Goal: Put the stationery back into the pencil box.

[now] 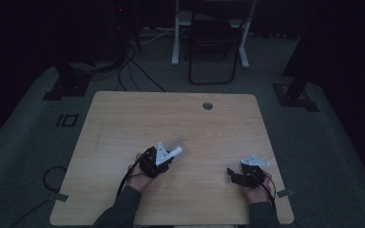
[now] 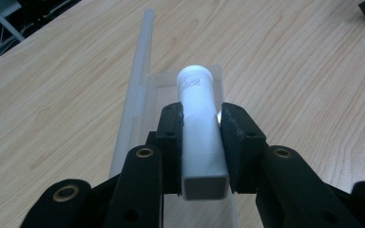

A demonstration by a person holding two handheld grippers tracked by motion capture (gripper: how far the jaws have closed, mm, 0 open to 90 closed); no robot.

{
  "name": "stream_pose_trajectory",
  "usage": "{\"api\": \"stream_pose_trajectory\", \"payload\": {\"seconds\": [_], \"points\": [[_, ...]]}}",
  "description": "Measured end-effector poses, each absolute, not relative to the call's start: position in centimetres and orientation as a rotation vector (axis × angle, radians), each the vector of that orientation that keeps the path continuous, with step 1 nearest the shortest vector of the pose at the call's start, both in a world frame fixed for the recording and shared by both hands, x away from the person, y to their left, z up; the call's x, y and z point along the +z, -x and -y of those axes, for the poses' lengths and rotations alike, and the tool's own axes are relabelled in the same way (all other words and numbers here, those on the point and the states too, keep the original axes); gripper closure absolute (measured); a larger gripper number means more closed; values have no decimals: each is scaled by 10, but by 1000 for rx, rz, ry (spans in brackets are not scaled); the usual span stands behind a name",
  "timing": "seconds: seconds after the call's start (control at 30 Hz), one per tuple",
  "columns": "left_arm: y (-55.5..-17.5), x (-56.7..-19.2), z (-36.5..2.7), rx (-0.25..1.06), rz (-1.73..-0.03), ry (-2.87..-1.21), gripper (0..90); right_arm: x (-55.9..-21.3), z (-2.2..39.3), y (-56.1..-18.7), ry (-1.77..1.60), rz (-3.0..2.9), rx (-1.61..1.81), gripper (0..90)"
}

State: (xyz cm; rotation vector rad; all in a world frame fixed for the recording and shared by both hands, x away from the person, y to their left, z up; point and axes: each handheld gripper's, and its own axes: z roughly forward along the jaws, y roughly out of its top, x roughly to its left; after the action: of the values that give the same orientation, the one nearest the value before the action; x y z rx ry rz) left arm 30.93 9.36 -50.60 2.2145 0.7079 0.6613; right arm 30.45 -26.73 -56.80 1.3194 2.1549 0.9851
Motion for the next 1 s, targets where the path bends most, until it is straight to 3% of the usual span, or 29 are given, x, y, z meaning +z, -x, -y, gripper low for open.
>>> {"api": "stream_pose_trajectory", "payload": {"seconds": [1.0], "points": [[-313,-519,-92,690,-712,-2248,707,-568,267,-304,-1320,-2155,985,308]]}}
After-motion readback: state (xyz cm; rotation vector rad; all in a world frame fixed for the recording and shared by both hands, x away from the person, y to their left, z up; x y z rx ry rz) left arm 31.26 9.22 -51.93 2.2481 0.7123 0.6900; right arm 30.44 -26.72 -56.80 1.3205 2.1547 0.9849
